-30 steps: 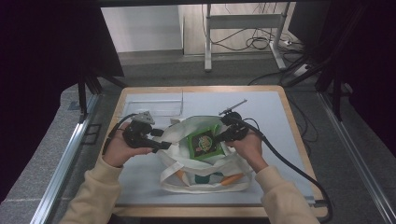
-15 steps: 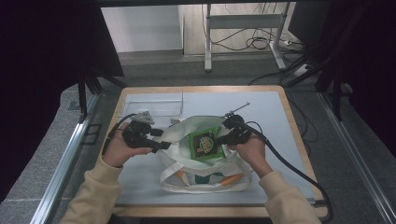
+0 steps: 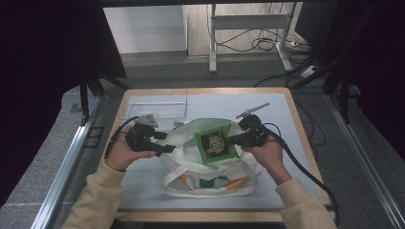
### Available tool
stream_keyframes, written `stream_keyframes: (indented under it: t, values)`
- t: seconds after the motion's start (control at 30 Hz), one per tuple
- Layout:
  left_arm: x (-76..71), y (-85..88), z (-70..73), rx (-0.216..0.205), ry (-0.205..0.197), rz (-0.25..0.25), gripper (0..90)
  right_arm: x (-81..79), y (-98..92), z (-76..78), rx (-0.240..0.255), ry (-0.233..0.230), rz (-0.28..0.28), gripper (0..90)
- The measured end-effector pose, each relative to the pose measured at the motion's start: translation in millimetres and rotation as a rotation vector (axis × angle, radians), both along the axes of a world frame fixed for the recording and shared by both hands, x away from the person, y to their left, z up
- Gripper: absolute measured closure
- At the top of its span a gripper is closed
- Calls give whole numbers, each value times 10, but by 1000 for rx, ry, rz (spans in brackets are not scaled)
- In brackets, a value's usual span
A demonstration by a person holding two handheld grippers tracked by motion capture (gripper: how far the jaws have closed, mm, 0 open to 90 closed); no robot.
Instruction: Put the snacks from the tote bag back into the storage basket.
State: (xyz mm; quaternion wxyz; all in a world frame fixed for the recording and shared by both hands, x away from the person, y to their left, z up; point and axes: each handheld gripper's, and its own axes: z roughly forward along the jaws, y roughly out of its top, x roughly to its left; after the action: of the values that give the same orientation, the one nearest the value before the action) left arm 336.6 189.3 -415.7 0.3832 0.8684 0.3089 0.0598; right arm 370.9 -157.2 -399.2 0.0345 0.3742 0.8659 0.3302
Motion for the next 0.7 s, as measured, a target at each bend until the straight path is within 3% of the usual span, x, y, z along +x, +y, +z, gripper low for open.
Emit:
stream_keyframes:
  t: [0.57,0.7]
  values:
    - [-8,-6,14,-12,-8,-4,359,-106,-124,269,30,-109,67,889]
    - [-8,0,20,-17,-7,-2,357,-108,-102,322,14,-127,96,890]
